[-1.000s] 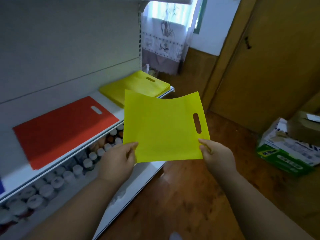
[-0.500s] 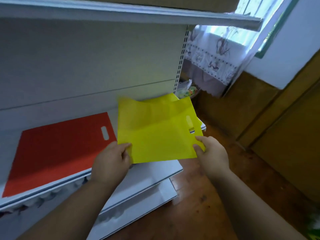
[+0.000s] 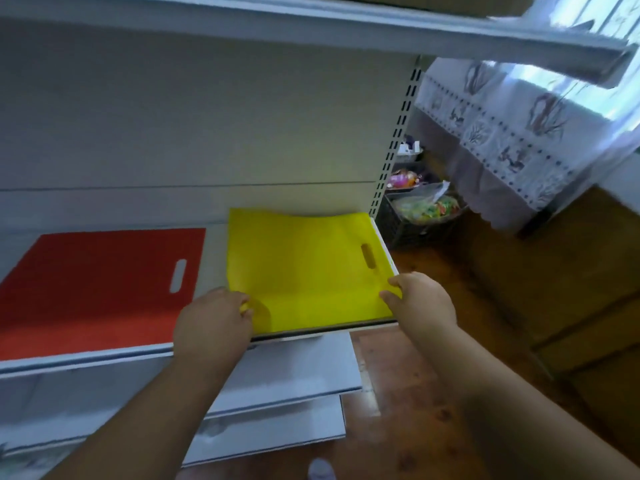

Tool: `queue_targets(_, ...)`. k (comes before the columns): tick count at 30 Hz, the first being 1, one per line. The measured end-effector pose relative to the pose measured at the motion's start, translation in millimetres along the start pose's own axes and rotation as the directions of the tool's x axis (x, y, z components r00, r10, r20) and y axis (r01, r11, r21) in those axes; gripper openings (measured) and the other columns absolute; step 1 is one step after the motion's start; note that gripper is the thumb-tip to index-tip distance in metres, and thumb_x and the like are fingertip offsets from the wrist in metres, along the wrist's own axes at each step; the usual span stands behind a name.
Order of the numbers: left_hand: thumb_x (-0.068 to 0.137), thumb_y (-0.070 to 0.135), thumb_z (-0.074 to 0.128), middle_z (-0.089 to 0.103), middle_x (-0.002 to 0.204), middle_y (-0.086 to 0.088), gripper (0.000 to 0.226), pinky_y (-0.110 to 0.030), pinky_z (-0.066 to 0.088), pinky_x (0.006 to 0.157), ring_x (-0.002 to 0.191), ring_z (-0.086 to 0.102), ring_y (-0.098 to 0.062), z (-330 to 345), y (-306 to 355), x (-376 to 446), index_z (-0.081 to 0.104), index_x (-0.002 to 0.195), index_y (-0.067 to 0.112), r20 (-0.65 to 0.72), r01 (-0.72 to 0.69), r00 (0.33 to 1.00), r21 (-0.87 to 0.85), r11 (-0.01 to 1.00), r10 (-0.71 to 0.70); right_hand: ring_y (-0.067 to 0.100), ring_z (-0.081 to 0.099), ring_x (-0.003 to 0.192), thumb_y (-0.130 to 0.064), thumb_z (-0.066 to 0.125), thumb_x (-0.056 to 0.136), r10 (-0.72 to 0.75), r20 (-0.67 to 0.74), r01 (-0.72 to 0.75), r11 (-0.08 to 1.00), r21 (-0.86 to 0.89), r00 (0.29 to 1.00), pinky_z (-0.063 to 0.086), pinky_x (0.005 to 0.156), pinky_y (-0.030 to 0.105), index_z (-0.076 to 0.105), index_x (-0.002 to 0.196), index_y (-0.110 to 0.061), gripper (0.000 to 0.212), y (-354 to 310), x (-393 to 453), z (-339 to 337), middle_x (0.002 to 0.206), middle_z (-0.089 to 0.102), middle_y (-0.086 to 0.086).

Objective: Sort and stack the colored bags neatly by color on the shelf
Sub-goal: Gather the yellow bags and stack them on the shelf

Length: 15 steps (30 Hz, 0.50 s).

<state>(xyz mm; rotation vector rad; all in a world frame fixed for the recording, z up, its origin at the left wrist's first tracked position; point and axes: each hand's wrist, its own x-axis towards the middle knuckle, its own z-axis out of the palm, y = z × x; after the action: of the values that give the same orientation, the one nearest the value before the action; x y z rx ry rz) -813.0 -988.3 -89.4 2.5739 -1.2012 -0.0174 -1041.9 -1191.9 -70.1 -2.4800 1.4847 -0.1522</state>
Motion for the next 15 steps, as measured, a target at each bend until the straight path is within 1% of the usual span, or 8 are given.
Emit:
queue_targets(4, 0.084, 0.025, 0.070, 0.069, 0.097, -0.009, 0.021, -0.036, 0.052, 0.073, 0.085, 0.066, -0.032, 11.8, 10.5, 0.1, 0.076, 0.103, 0.022, -0.003, 0.049, 0.999, 0.062, 0.997, -0.049, 0.024, 0.059, 0.104, -0.044, 0.055, 0.096, -0.035, 0.070, 0.037, 0.999, -0.031, 0.997, 0.054, 0.082, 0.038, 0.063, 0.123, -0.022, 0.036, 9.8, 15.8, 2.0, 0.123, 0.058, 0.001)
queue_targets(7, 0.081, 0.025, 0.073, 0.067, 0.090, -0.010, 0.018, -0.035, 0.051, 0.068, 0.079, 0.065, -0.032, 19.9, 12.5, 3.5, 0.077, 0.098, 0.022, -0.018, 0.053, 0.998, 0.081, 0.995, -0.052, 0.025, 0.060, 0.101, -0.046, 0.053, 0.096, -0.060, 0.073, 0.064, 0.996, -0.061, 0.996, 0.055, 0.080, 0.039, 0.064, 0.120, -0.022, 0.035, 11.8, 23.7, 0.1, 0.122, 0.057, 0.001)
queue_targets(10, 0.077, 0.027, 0.077, 0.059, 0.083, -0.011, 0.014, -0.034, 0.049, 0.063, 0.069, 0.061, -0.033, 26.0, 10.3, 6.9, 0.078, 0.090, 0.023, -0.060, 0.054, 0.997, 0.088, 0.995, -0.049, 0.023, 0.061, 0.091, -0.049, 0.050, 0.096, -0.082, 0.067, 0.090, 0.988, -0.129, 0.994, 0.056, 0.074, 0.040, 0.065, 0.115, -0.022, 0.036, 10.1, 27.2, -0.1, 0.112, 0.057, 0.000)
queue_targets(12, 0.078, 0.030, 0.073, 0.054, 0.080, -0.010, 0.010, -0.034, 0.046, 0.059, 0.064, 0.057, -0.033, 27.6, 8.8, 5.8, 0.078, 0.084, 0.023, -0.117, 0.029, 0.993, 0.093, 0.995, -0.019, 0.021, 0.060, 0.086, -0.052, 0.046, 0.097, -0.109, 0.050, 0.116, 0.974, -0.193, 0.993, 0.056, 0.071, 0.039, 0.064, 0.114, -0.023, 0.039, 6.5, 24.9, -1.7, 0.107, 0.057, -0.001)
queue_targets(13, 0.078, 0.033, 0.067, 0.052, 0.079, -0.010, 0.016, -0.033, 0.046, 0.058, 0.062, 0.056, -0.033, 28.0, 7.0, 5.0, 0.078, 0.083, 0.023, -0.139, 0.019, 0.990, 0.090, 0.996, -0.007, 0.021, 0.060, 0.086, -0.053, 0.044, 0.097, -0.134, 0.045, 0.141, 0.964, -0.227, 0.990, 0.056, 0.071, 0.038, 0.063, 0.116, -0.023, 0.041, 3.1, 22.9, -2.2, 0.107, 0.057, -0.002)
queue_targets(15, 0.077, 0.039, 0.057, 0.052, 0.080, -0.009, 0.030, -0.035, 0.047, 0.059, 0.065, 0.055, -0.032, 26.6, 1.8, 2.2, 0.078, 0.091, 0.022, -0.174, -0.007, 0.985, 0.058, 0.998, 0.017, 0.021, 0.061, 0.092, -0.054, 0.040, 0.099, -0.207, 0.039, 0.210, 0.945, -0.249, 0.978, 0.054, 0.075, 0.036, 0.060, 0.123, -0.024, 0.043, -9.0, 15.4, -4.2, 0.113, 0.058, -0.001)
